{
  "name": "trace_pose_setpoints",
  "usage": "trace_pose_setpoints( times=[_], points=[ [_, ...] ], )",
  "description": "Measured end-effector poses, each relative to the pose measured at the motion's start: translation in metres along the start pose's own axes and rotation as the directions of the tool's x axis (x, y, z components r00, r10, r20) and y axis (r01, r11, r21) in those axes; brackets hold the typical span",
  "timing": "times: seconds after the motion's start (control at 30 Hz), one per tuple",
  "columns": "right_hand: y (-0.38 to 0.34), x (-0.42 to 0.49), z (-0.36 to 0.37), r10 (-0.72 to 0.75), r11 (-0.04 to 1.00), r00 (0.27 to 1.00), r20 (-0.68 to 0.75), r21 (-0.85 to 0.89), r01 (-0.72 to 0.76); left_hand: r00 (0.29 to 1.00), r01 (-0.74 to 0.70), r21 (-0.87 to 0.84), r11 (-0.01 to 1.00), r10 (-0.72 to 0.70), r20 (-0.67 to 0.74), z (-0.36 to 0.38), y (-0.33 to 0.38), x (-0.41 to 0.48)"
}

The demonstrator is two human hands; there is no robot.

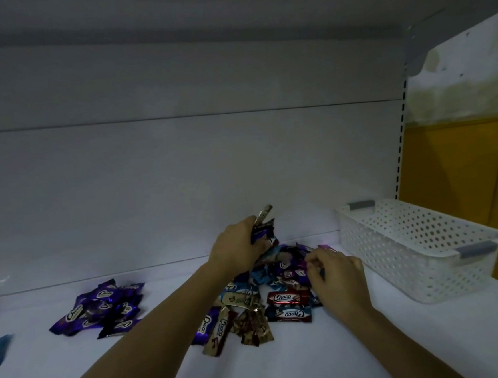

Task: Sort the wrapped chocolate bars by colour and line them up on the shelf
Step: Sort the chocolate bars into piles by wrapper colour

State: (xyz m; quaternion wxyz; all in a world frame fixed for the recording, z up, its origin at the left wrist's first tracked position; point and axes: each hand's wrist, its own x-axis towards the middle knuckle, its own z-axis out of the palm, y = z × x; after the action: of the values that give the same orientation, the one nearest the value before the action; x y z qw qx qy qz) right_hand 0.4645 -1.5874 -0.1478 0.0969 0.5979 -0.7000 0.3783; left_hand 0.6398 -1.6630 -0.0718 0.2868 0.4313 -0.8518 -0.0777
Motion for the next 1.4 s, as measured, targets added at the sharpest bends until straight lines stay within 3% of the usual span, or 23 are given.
trace_pose_setpoints(
  times=[0.1,0.2,0.3,0.37,0.5,0.6,0.67,0.8,0.9,1.13,1.23,1.4],
  points=[
    [0.000,-0.002,0.001,-0.027,1.000,1.000,0.008,0.009,0.027,0.991,0.131,-0.299,0.945,-0.136,0.006,-0.003,0.000,0.002],
    [-0.001,-0.002,0.002,-0.052,0.998,0.999,-0.007,0.030,0.052,0.970,0.227,-0.552,0.802,-0.237,0.055,-0.007,0.001,-0.005],
    [-0.008,0.001,0.003,-0.084,0.993,0.996,-0.031,0.076,0.086,0.960,0.244,-0.658,0.712,-0.272,0.062,-0.011,-0.005,-0.015],
    [-0.024,0.005,-0.002,-0.089,0.964,0.995,0.049,0.254,0.074,0.957,0.233,-0.696,0.680,-0.288,0.039,-0.015,-0.012,-0.022],
    [-0.082,0.013,-0.005,-0.040,0.739,0.917,0.397,0.629,-0.240,0.936,0.194,-0.788,0.584,-0.350,-0.029,-0.022,-0.025,-0.039],
    [-0.128,0.012,0.003,-0.027,0.529,0.859,0.512,0.736,-0.422,0.895,0.166,-0.841,0.515,-0.436,-0.090,-0.031,-0.038,-0.053],
    [-0.155,0.007,0.013,-0.036,0.479,0.834,0.550,0.742,-0.469,0.855,0.155,-0.861,0.484,-0.503,-0.128,-0.041,-0.049,-0.066],
    [-0.208,-0.010,0.040,-0.182,0.499,0.776,0.604,0.737,-0.456,0.711,0.172,-0.875,0.452,-0.672,-0.208,-0.066,-0.090,-0.105],
    [-0.253,-0.030,0.062,-0.298,0.452,0.743,0.600,0.774,-0.443,0.595,0.184,-0.881,0.436,-0.763,-0.253,-0.092,-0.126,-0.144],
    [-0.360,-0.073,0.106,-0.406,0.488,0.706,0.581,0.791,-0.370,0.321,0.180,-0.896,0.406,-0.885,-0.336,-0.152,-0.192,-0.225],
    [-0.390,-0.089,0.120,-0.421,0.502,0.694,0.584,0.787,-0.358,0.220,0.164,-0.918,0.362,-0.920,-0.324,-0.165,-0.213,-0.249],
    [-0.413,-0.110,0.137,-0.359,0.522,0.735,0.576,0.776,-0.353,0.030,0.270,-0.872,0.408,-0.909,-0.416,-0.161,-0.230,-0.257]
  ],
)
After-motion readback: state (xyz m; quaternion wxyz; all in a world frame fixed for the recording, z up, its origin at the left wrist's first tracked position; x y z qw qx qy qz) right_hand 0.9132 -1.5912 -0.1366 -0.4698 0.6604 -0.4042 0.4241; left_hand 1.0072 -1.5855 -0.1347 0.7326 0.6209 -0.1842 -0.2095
